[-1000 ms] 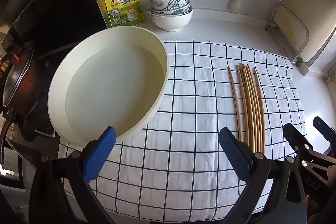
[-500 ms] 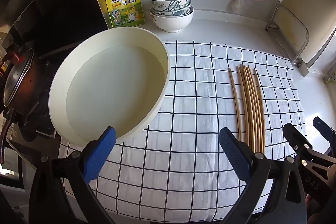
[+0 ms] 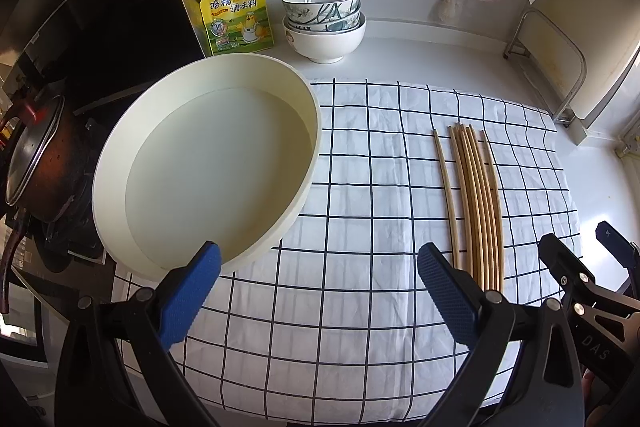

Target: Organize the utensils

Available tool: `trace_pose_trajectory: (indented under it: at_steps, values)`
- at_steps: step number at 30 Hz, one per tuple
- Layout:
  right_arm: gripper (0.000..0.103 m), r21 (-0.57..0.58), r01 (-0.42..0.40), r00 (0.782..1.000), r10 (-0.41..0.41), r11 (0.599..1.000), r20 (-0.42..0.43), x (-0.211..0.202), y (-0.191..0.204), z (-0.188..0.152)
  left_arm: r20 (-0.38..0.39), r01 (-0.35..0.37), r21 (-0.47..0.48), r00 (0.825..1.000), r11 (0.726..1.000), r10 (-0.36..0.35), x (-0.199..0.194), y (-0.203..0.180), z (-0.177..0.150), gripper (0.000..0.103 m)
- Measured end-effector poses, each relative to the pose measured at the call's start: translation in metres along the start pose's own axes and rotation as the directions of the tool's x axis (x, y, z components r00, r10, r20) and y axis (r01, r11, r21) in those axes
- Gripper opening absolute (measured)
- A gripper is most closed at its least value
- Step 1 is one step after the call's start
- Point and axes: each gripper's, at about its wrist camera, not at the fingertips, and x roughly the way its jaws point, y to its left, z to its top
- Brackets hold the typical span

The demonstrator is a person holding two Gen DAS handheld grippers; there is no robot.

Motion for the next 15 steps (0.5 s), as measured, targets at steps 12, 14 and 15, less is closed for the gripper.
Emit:
trace_pose_trajectory:
  at_steps: [12, 14, 15]
  values:
    - [0.095, 0.001, 0.001, 1.000, -0.001, 1.000, -0.003, 0.0015, -0.0001, -0.0004, 0.001, -0.001, 0.000, 1.000, 1.000, 0.001, -0.0002, -0.0006, -0.0011, 0.097]
    - [0.095, 0.001, 0.001, 1.000, -0.001, 1.000, -0.002, 0.0017, 0.0000, -0.0006, 0.001, 0.000, 0.000, 1.000, 1.000, 0.000, -0.0004, -0.0003, -0.0013, 0.097]
    - [0.095, 0.001, 0.001, 1.000, -0.001, 1.000, -0.002, 0.0017, 0.0001, -0.0007, 0.002, 0.000, 0.000, 1.000, 1.000, 0.000, -0.0002, -0.0003, -0.0014, 0.097]
